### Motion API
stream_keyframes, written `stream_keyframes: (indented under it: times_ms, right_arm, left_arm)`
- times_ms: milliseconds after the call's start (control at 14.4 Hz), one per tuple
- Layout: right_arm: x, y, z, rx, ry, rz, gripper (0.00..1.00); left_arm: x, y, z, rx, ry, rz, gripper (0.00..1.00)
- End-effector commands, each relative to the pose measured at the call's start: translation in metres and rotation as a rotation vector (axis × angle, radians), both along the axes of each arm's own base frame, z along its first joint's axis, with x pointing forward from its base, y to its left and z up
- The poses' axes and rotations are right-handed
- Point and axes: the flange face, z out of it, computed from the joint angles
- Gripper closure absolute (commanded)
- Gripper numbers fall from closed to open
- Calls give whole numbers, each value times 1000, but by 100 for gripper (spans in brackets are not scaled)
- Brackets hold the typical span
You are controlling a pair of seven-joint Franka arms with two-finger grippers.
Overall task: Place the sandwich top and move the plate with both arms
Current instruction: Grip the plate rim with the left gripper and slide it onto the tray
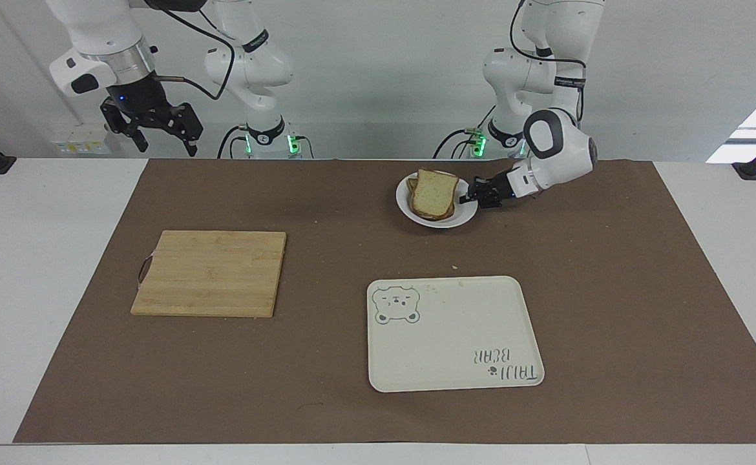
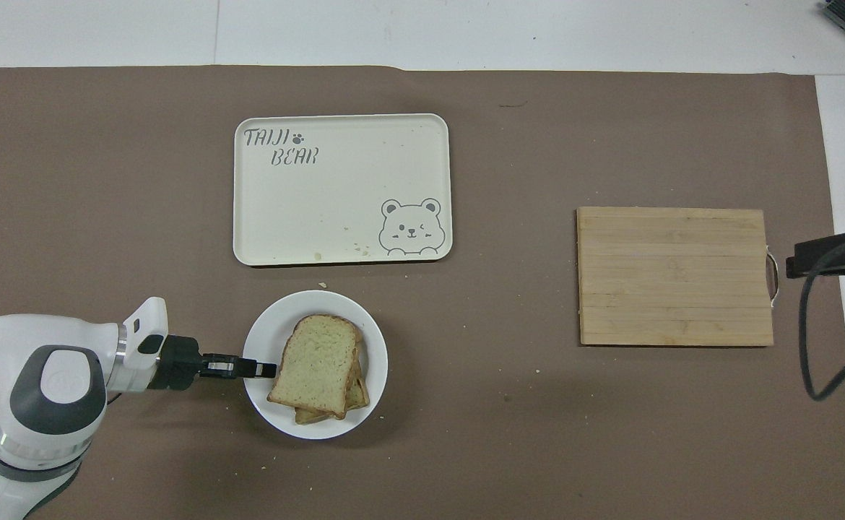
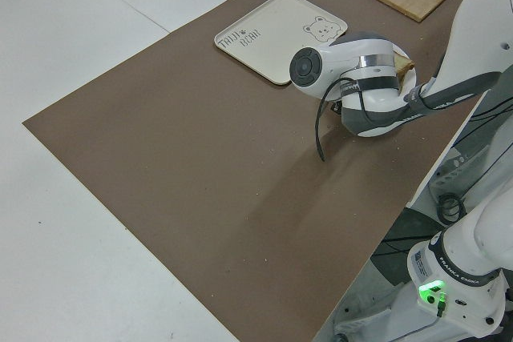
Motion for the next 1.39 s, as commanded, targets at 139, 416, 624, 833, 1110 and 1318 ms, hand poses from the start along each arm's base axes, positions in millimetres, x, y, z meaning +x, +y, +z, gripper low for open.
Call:
stream_keyframes:
  times_ms: [139,416,624,833,1110,1318]
  right_arm:
    - [-6,-3,-1,-10,1,25,0]
    - [-6,-3,-1,-10,1,25,0]
    - [-6,-3,-1,-10,1,25,0]
    - [-6,-4,-1,-9,1,25,0]
    - [-6,-4,0,-9,0,25,0]
    - [-6,-6,-1,-9,1,22,0]
  left_arm:
    - [90,12,25,-25,30,77,100]
    - [164,3,45,32,57,171,100]
    - [213,-6,35,71,55,191,100]
    - [244,-20,14,97,54,227,100]
    - [253,-49,-8,141,22,258,100]
    - [253,-54,-12,156,11,248,6]
